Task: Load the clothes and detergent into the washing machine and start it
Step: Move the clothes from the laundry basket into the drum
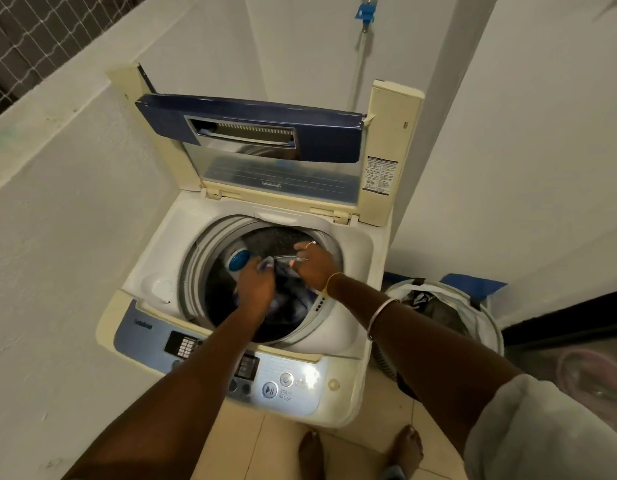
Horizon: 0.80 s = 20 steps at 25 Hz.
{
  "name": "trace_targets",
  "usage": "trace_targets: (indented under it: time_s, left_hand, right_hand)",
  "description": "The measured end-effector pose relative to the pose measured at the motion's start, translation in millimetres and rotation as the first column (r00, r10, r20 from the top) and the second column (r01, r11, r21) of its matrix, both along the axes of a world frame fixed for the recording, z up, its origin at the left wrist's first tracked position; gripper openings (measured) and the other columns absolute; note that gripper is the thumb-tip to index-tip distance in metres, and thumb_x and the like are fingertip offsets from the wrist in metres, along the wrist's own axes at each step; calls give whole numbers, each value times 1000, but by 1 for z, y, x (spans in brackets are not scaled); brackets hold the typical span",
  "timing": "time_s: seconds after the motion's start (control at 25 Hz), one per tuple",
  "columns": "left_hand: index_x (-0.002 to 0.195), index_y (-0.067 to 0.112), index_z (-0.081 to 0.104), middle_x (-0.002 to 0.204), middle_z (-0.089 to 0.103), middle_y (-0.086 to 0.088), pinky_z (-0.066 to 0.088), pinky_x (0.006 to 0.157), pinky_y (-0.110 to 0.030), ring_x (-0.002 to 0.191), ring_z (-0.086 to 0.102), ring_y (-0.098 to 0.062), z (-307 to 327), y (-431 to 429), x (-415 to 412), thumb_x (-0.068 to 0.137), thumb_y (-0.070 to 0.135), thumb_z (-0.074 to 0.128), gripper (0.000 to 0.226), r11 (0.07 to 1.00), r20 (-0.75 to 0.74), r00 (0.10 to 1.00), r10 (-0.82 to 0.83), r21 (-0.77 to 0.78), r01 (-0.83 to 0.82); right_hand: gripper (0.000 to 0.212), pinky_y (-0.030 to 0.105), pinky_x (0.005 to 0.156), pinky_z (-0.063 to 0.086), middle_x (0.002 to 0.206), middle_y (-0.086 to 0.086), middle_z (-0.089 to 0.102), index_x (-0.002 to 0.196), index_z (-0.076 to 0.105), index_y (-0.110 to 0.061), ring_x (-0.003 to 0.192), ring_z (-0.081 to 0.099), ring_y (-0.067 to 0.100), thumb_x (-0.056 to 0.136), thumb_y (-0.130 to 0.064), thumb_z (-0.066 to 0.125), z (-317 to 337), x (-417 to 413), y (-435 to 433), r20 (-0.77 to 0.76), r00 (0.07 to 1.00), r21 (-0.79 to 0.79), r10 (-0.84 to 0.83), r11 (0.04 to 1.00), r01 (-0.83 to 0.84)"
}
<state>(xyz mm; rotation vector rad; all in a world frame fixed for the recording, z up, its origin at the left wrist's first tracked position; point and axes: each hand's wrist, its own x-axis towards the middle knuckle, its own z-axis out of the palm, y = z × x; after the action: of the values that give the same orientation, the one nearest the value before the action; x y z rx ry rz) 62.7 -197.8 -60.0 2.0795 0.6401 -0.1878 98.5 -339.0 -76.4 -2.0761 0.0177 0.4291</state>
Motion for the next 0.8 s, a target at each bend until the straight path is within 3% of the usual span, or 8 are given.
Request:
trace_targets:
  time_s: [0.12, 0.2, 0.28, 0.36, 0.56, 0.64, 0.8]
  left_hand:
    - [127, 17, 56, 119, 64, -8, 49, 95, -36, 109, 61, -24, 10, -49, 4, 99, 27, 48, 31, 996, 230, 971, 62, -73, -46]
    - [119, 21, 56, 111, 65, -4, 50, 89, -33, 99, 62, -17, 20, -98, 6, 100, 28, 47, 22, 995, 377, 926, 37, -99, 1]
    - [114, 26, 56, 106, 66, 1, 51, 87, -28, 96, 62, -12, 23, -155, 8, 102, 33, 47, 16, 997, 497, 868, -22, -59, 59]
    - [110, 23, 58, 104, 66, 4, 50, 87, -21, 94, 62, -9, 18, -213, 6, 103, 34, 48, 17, 987, 545, 828, -131, -10, 162]
    - [106, 17, 61, 99, 66, 4, 46, 80, -11, 89, 60, -2, -38, -315, -4, 103, 30, 50, 17, 905, 445, 809, -383, 3, 426]
    - [104, 21, 60, 95, 64, 7, 45, 75, -11, 84, 59, 2, -81, -336, -6, 103, 36, 47, 20, 869, 331, 816, -474, 29, 494]
    - [111, 13, 64, 97, 67, -1, 54, 84, -33, 89, 62, -10, -174, -366, -4, 101, 33, 51, 26, 827, 161, 812, -561, 55, 560]
  right_hand:
    - [26, 34, 100, 47, 113, 4, 68, 117, 63, -15, 105, 62, 18, 93, -24, 59, 25, -13, -30, 177, 966, 123, -189, 978, 168]
    - [18, 19, 89, 46, 105, 0, 69, 109, 64, -15, 92, 60, 9, 99, -26, 54, 42, -27, -63, 276, 913, 159, -301, 951, 265]
    - [13, 8, 77, 43, 93, -3, 68, 101, 65, -19, 79, 59, 3, 100, -27, 55, 48, -39, -102, 328, 844, 182, -425, 905, 385]
    - [9, 8, 68, 45, 83, -7, 67, 96, 62, -24, 72, 62, 0, 99, -30, 56, 35, -49, -150, 324, 754, 235, -571, 821, 521]
    - [9, 30, 68, 51, 79, -4, 66, 93, 59, -24, 73, 63, 13, 99, -31, 55, -32, -67, -268, 208, 654, 135, -727, 684, 717]
    - [12, 26, 68, 45, 78, -5, 65, 93, 60, -21, 73, 62, 13, 99, -30, 55, -64, -73, -307, 188, 662, 74, -726, 682, 727]
    - [10, 9, 64, 37, 83, -8, 61, 95, 58, -25, 78, 59, 9, 99, -33, 54, -148, -75, -366, 73, 745, -111, -663, 737, 667]
